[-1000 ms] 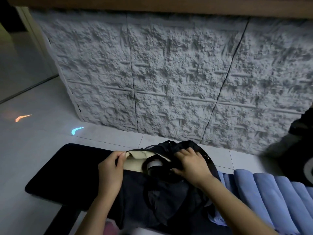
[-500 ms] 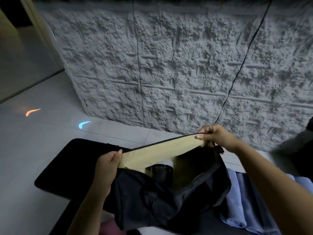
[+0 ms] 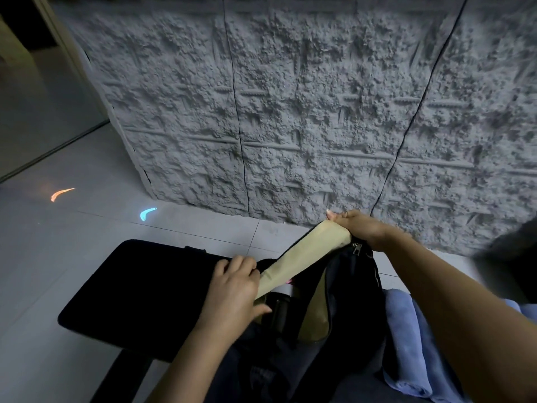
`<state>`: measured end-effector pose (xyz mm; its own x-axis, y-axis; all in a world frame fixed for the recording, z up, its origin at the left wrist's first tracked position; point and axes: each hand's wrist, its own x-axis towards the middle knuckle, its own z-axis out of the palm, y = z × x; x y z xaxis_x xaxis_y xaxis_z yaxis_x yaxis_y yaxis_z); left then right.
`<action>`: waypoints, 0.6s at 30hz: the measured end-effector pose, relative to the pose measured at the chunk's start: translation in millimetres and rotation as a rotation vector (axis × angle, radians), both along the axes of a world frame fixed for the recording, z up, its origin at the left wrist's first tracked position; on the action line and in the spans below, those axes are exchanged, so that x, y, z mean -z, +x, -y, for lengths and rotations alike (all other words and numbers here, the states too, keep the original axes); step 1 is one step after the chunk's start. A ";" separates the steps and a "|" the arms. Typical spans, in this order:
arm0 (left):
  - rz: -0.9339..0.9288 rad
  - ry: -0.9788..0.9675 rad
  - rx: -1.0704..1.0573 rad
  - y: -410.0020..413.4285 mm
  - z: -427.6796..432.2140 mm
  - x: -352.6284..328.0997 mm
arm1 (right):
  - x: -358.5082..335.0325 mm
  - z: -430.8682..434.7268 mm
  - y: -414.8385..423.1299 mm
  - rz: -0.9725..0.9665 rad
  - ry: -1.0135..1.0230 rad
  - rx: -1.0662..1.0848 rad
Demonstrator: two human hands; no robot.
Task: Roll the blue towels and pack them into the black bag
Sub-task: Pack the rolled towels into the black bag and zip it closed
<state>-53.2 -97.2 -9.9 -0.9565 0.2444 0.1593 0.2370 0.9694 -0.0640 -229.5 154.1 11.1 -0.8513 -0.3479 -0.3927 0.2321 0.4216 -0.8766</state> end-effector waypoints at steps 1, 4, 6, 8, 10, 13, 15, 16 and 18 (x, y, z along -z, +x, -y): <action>0.014 -0.011 0.008 -3.6 -3.9 1.3 | 0.2 0.8 -1.2 -0.011 -0.013 0.026; 0.050 0.164 -0.033 -11.4 -3.7 3.6 | -6.9 6.0 -3.7 -0.252 0.120 0.085; 0.041 0.332 -0.067 -11.8 1.9 1.0 | -18.3 4.1 7.5 -0.595 0.306 0.089; -0.029 0.347 0.002 -10.7 5.7 -2.9 | -32.9 2.6 43.6 -0.902 0.285 -0.071; -0.024 0.355 0.093 -10.2 4.7 -8.4 | -38.5 3.5 94.3 -1.029 0.282 -0.454; 0.023 0.322 0.167 -10.5 0.8 -12.1 | -8.2 -4.1 145.1 -0.980 0.657 -0.984; 0.027 0.304 0.112 -14.2 -2.8 -13.9 | 17.7 -19.6 155.0 -0.996 0.918 -1.141; 0.017 0.301 0.060 -17.2 -4.0 -15.8 | 22.4 -27.1 155.4 -1.023 1.013 -1.151; -0.001 0.330 -0.031 -22.2 -5.1 -21.1 | 12.6 -38.2 152.8 -1.128 1.102 -1.093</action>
<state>-75.4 -92.1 11.3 -0.9624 0.1504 0.2260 0.2074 0.9445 0.2547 -76.7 192.4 -1.5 -0.4469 -0.8481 -0.2845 -0.8804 0.3605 0.3081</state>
